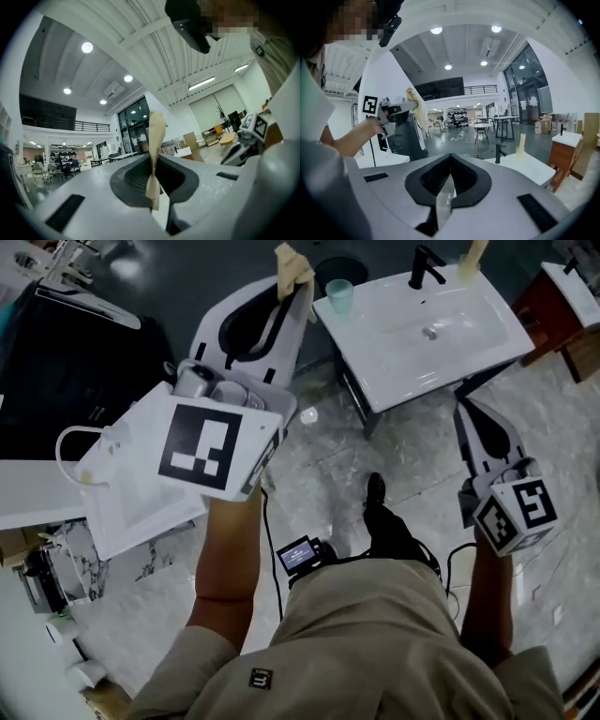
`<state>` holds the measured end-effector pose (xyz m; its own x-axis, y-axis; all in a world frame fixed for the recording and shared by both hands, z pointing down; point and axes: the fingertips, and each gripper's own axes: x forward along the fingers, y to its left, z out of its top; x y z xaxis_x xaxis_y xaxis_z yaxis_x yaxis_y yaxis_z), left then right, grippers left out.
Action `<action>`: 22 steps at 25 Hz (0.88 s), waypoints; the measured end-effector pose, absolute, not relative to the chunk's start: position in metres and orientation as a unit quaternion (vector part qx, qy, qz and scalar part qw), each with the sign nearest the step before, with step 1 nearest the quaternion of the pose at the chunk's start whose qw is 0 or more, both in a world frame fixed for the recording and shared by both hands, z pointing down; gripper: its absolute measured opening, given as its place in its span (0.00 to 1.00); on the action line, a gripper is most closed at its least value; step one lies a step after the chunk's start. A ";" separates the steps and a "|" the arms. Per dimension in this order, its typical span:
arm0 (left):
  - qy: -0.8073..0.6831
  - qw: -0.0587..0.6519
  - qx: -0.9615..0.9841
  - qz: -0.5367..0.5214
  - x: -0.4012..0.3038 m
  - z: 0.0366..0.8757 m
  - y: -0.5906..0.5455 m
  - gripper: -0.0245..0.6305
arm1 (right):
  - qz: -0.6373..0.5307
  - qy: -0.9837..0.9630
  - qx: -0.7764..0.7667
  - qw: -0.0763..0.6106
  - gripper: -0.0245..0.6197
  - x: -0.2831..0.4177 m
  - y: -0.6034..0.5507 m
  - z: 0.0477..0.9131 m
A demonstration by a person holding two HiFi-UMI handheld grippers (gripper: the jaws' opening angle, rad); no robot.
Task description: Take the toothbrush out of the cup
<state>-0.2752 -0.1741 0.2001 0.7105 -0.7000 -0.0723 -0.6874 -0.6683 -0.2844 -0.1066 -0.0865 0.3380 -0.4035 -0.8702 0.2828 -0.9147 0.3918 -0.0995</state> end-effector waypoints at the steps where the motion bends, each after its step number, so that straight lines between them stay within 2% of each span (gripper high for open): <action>1: 0.376 0.146 -0.915 -0.020 -0.281 0.200 -0.153 0.08 | 0.114 -0.832 0.535 0.091 0.05 -0.114 -0.081 0.332; 10: 0.403 0.101 -0.909 -0.025 -0.353 0.201 -0.065 0.08 | 0.071 -0.847 0.521 0.084 0.05 -0.166 -0.041 0.286; 22: 0.410 0.098 -0.907 -0.018 -0.376 0.192 -0.024 0.08 | 0.053 -0.845 0.527 0.079 0.05 -0.178 -0.002 0.268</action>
<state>-0.3757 -0.0243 0.1923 0.6628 -0.7473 -0.0468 -0.7401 -0.6444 -0.1922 -0.1785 -0.0017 0.2676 -0.4328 -0.8814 0.1892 -0.8982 0.4395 -0.0069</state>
